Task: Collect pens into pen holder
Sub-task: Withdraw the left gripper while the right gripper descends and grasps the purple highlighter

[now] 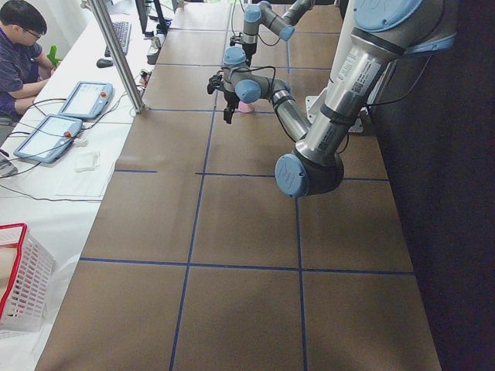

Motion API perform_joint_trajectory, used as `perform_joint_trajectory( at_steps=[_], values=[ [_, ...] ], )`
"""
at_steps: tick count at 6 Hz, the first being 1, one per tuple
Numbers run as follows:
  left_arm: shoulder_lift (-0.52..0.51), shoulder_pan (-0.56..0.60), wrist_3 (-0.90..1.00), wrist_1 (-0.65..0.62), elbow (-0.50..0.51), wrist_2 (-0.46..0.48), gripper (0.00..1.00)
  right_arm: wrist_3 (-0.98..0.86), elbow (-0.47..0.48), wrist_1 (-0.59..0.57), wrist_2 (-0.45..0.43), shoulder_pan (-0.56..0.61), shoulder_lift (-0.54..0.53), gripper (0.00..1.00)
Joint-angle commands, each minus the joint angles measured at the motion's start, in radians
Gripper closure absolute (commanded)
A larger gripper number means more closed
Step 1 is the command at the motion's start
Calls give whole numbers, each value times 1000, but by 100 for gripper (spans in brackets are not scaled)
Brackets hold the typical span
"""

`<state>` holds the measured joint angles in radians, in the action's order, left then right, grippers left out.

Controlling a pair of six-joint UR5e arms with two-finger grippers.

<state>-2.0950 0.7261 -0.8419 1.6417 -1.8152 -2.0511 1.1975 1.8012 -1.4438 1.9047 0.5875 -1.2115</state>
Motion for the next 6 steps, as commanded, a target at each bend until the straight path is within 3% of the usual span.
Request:
perform_joint_trajectory(
  at_steps=[1, 6],
  values=[
    [6, 1, 0, -2, -3, -4, 0, -4, -29, 3, -1, -26, 1, 19],
    [6, -2, -3, -2, -3, -1, 0, -10, -51, 3, -1, -51, 4, 40]
  ],
)
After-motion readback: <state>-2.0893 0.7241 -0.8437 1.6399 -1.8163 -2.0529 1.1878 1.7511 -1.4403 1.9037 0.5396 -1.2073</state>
